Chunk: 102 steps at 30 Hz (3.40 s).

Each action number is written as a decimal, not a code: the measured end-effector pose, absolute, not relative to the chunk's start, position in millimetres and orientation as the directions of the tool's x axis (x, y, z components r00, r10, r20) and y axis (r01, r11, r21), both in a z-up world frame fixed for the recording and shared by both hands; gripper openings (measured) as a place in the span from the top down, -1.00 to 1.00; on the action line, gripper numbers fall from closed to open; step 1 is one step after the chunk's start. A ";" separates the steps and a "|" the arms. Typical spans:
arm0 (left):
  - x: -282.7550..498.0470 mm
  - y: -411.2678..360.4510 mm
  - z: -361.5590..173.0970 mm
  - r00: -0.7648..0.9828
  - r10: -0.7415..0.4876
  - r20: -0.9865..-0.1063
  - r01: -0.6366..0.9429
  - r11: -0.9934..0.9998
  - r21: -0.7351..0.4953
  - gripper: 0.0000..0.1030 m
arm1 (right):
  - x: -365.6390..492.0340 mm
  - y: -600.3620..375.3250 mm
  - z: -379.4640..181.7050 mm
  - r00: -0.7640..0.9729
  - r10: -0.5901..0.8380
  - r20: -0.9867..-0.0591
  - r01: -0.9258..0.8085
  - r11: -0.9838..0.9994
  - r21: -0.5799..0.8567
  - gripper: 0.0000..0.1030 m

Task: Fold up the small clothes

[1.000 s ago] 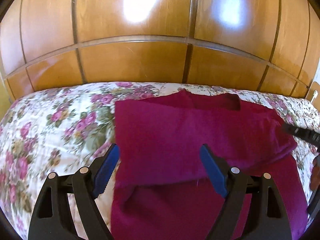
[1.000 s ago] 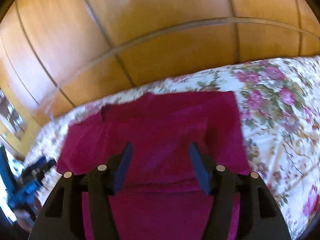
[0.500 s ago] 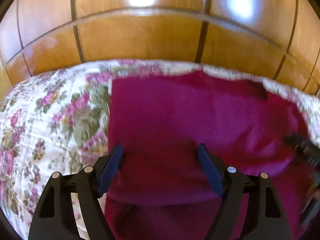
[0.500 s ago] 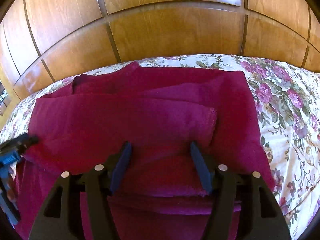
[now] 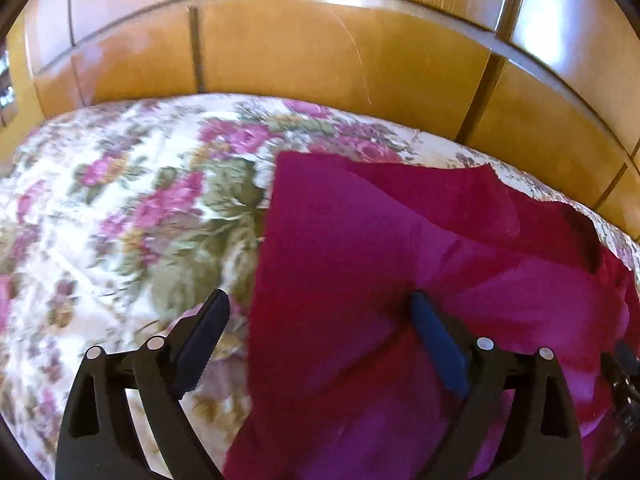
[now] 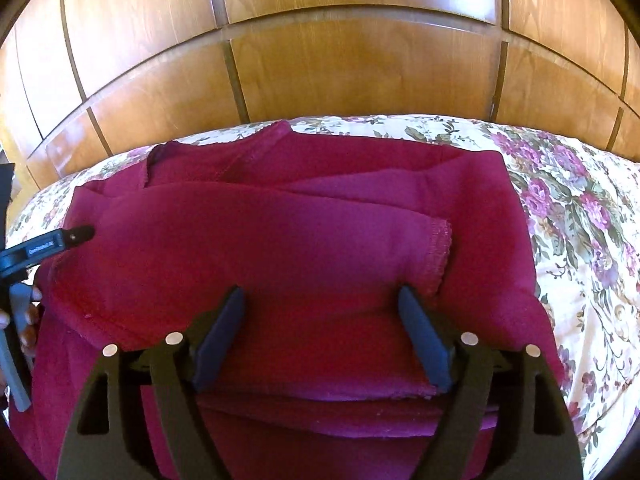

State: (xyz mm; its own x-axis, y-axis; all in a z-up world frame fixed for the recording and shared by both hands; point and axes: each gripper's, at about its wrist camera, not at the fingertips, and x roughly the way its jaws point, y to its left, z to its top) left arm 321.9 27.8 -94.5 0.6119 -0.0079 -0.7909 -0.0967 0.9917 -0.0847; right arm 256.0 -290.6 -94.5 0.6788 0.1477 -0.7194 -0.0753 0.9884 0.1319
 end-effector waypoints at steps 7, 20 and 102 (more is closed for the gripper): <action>263.4 16.0 -61.6 0.682 -0.019 -0.731 -0.024 0.999 -0.049 -0.77 | 255.6 -290.1 -94.8 0.679 0.152 -0.718 -0.081 0.988 0.133 -0.64; 182.0 5.6 -32.5 0.729 -0.052 -0.683 0.032 0.999 -0.041 -0.77 | 256.2 -288.7 -94.3 0.679 0.142 -0.720 -0.080 0.990 0.120 -0.65; 159.3 101.4 -68.9 0.526 -0.443 -0.725 0.058 0.870 -0.490 -0.37 | 106.7 -412.4 -86.2 0.591 0.337 -0.733 0.086 0.877 0.472 -0.53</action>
State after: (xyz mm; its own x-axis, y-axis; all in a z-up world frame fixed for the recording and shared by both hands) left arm 159.3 101.4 -68.9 0.5263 -0.4435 -0.7255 0.0579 0.8699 -0.4897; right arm 106.7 -412.4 -86.2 0.5910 0.3366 -0.7331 0.0860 0.8773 0.4722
